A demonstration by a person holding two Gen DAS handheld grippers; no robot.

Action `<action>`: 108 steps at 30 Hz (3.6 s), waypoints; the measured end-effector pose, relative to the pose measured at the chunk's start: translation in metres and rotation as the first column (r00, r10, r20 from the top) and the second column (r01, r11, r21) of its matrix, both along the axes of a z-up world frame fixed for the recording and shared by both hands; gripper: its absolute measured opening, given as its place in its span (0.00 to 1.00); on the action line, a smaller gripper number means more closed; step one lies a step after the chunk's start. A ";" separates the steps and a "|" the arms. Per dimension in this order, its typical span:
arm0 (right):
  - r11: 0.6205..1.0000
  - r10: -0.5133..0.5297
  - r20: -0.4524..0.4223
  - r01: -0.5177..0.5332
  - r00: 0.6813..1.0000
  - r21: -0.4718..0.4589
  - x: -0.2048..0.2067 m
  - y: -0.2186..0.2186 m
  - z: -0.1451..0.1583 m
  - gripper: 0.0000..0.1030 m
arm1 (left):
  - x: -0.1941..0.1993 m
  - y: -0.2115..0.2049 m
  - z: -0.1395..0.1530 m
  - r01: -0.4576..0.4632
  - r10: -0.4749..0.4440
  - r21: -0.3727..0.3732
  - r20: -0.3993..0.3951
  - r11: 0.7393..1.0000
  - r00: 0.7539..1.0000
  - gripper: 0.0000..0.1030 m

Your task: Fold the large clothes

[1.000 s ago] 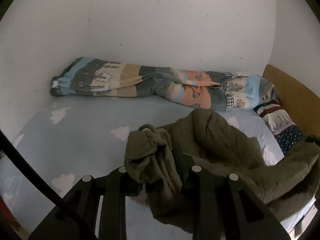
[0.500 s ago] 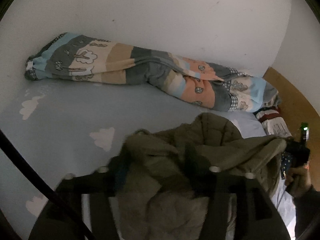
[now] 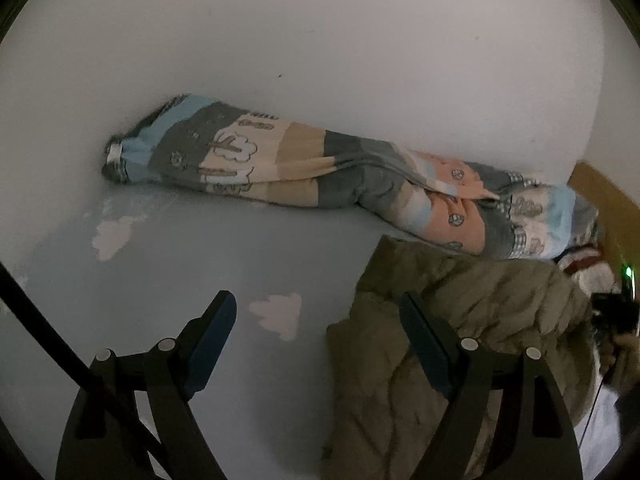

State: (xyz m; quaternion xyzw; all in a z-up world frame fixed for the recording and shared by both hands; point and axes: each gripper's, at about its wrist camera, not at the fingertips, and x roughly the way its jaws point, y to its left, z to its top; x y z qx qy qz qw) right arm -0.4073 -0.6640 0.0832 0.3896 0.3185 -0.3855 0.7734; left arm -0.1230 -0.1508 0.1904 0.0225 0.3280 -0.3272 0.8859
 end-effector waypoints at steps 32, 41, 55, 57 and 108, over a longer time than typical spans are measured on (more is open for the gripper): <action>0.914 0.376 -0.180 -0.396 0.909 -0.085 0.058 0.051 -0.052 0.92 | -0.042 -0.243 -0.136 0.210 -0.167 0.368 -0.144 0.906 0.975 0.99; 0.918 0.364 -0.123 -0.378 0.923 -0.119 0.025 0.080 -0.006 0.86 | -0.086 -0.165 -0.094 0.211 -0.176 0.252 -0.153 0.945 0.972 0.98; 0.944 0.304 0.001 -0.301 0.953 -0.138 -0.048 0.225 0.006 0.58 | -0.120 -0.075 -0.110 -0.016 0.056 0.245 -0.158 0.969 0.986 0.98; 0.946 0.296 -0.012 -0.295 0.955 -0.131 -0.046 0.224 -0.002 0.58 | -0.115 -0.077 -0.122 -0.004 0.052 0.269 -0.173 0.963 0.984 0.98; 0.922 0.359 -0.056 -0.363 0.932 -0.136 -0.012 0.219 -0.020 0.61 | -0.136 -0.119 -0.108 0.065 -0.062 0.323 -0.021 0.944 0.998 0.99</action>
